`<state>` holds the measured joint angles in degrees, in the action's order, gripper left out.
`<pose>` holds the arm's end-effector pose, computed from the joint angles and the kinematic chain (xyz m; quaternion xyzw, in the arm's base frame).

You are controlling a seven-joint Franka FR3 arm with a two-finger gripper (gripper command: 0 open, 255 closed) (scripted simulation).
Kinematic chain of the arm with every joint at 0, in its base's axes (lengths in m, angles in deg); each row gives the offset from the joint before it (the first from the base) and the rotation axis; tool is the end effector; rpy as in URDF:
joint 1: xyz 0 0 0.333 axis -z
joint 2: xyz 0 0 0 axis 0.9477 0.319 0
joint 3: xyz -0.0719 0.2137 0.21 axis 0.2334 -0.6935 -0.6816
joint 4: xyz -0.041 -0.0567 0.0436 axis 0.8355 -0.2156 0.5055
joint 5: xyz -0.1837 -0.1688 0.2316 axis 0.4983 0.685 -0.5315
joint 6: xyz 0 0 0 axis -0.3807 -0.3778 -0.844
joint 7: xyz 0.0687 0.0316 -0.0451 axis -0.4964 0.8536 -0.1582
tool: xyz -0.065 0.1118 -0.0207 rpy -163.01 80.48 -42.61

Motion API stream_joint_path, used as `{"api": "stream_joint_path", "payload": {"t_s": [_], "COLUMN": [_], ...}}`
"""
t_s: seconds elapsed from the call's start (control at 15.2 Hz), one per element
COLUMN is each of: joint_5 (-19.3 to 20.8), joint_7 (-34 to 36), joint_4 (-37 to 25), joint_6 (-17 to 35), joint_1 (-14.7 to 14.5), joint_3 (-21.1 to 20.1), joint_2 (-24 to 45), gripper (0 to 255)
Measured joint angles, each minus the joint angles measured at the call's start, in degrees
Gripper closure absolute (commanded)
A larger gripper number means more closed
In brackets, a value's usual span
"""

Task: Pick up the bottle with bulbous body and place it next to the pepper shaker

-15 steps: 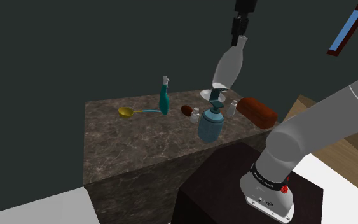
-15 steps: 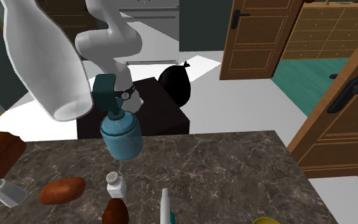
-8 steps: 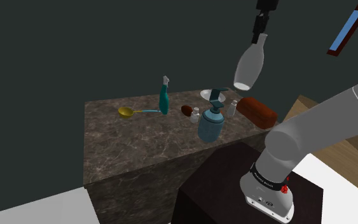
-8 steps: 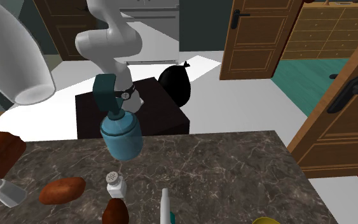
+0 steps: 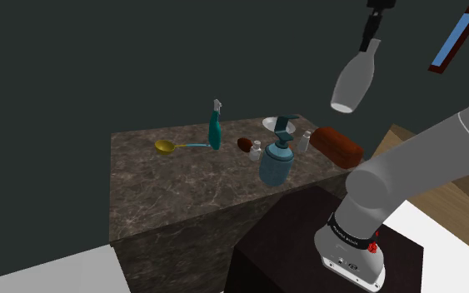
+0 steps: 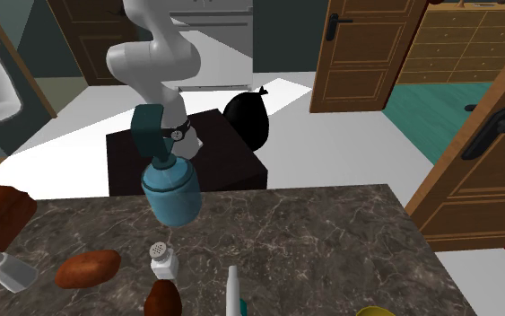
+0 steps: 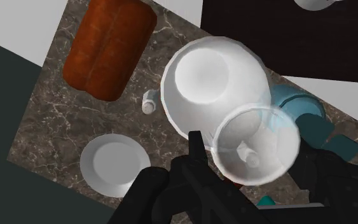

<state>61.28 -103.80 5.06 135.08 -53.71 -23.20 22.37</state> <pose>0.2090 -0.2631 0.6925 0.9973 0.0639 -0.0339 0.0130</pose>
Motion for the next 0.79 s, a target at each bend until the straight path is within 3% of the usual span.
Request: {"api": "stream_joint_path", "payload": {"t_s": [0.33,0.79], "joint_5": [1.6,2.6], "joint_7": [-8.2,-8.0], "joint_4": [-5.4,1.7], "joint_6": [-1.2,3.4], "joint_1": [1.3,1.8], "joint_3": [6.0,6.5], "joint_2": [2.8,0.1], "gripper": [255,255]}}
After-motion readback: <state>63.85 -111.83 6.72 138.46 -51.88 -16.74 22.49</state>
